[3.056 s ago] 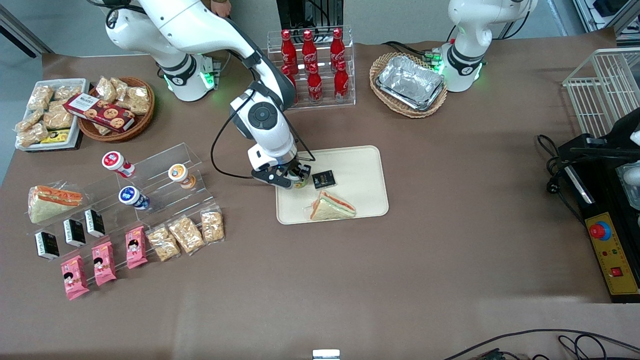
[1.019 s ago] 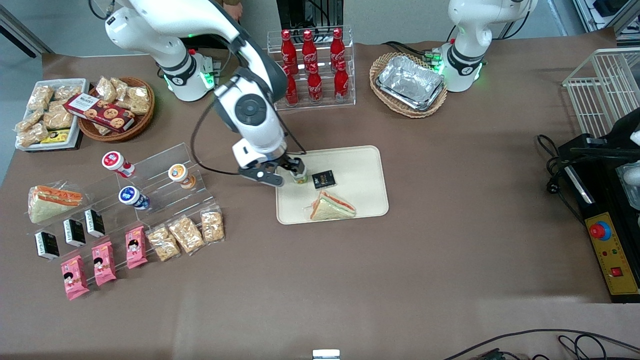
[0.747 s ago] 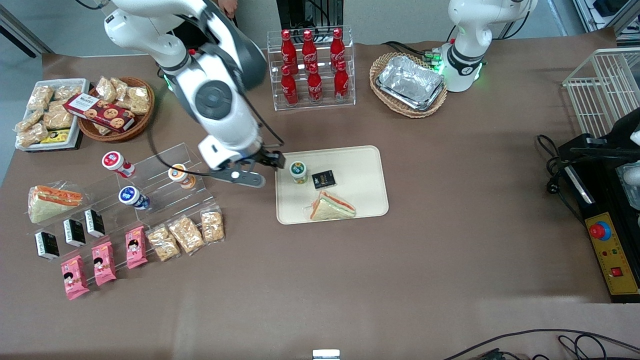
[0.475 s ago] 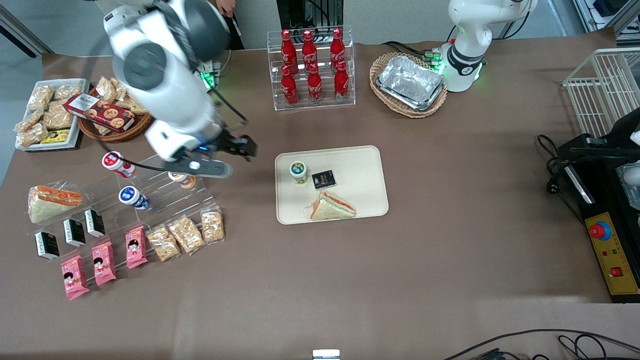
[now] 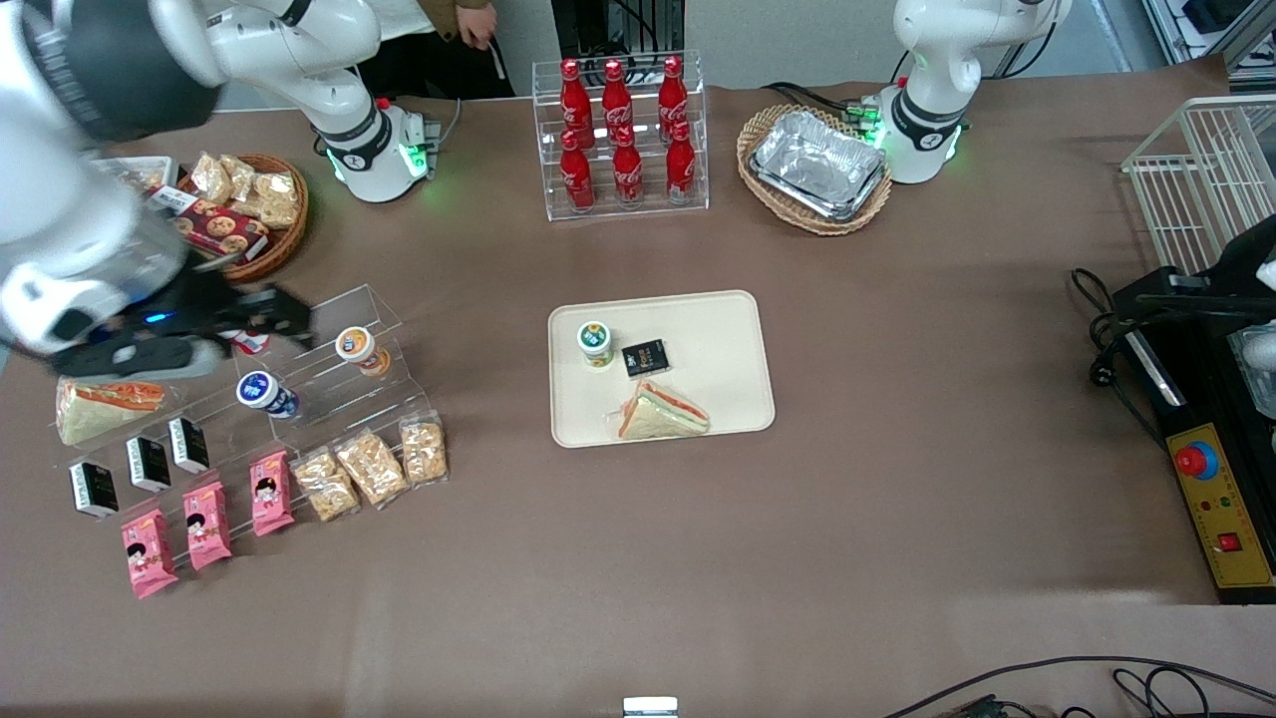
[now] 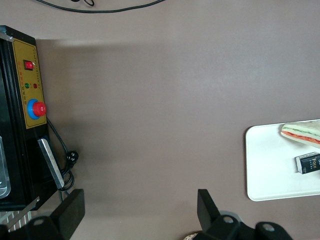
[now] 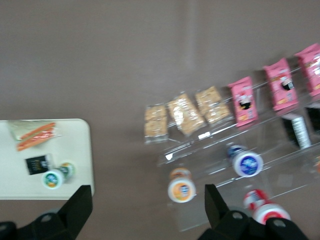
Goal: Place green gum on tray
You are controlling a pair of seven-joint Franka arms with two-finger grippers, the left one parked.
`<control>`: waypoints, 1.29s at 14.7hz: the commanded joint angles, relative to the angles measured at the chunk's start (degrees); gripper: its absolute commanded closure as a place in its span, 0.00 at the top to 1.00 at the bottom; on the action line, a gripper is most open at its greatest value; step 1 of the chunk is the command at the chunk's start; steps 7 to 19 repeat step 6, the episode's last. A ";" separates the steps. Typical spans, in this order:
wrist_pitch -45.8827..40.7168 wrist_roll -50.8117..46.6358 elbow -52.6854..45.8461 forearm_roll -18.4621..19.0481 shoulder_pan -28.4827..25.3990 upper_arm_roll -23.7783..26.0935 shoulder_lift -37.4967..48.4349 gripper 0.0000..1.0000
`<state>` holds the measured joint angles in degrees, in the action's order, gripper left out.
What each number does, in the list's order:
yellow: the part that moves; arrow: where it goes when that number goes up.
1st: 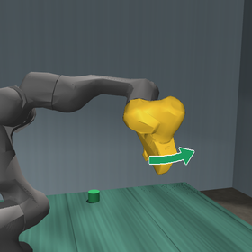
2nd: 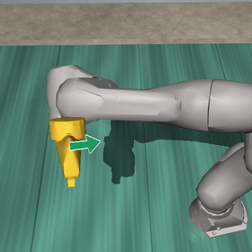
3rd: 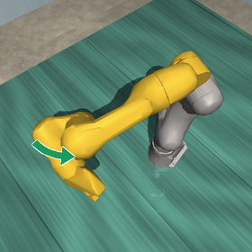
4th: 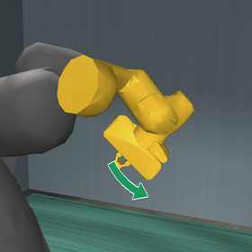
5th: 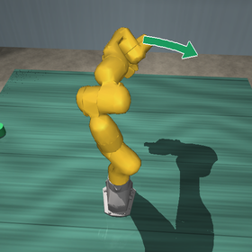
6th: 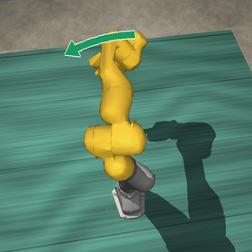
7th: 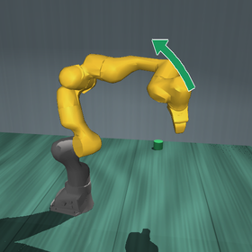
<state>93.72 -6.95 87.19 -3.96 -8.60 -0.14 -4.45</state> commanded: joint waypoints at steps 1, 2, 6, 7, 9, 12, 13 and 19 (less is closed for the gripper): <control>-0.56 7.89 -0.18 1.75 4.64 0.84 -0.12 1.00; -0.47 9.39 -0.27 2.55 5.52 0.67 -0.38 1.00; 0.32 9.32 -0.35 2.82 7.11 0.40 -1.00 1.00; 0.32 9.32 -0.35 2.82 7.11 0.40 -1.00 1.00; 0.32 9.32 -0.35 2.82 7.11 0.40 -1.00 1.00; 0.32 9.32 -0.35 2.82 7.11 0.40 -1.00 1.00; 0.32 9.32 -0.35 2.82 7.11 0.40 -1.00 1.00; 0.32 9.32 -0.35 2.82 7.11 0.40 -1.00 1.00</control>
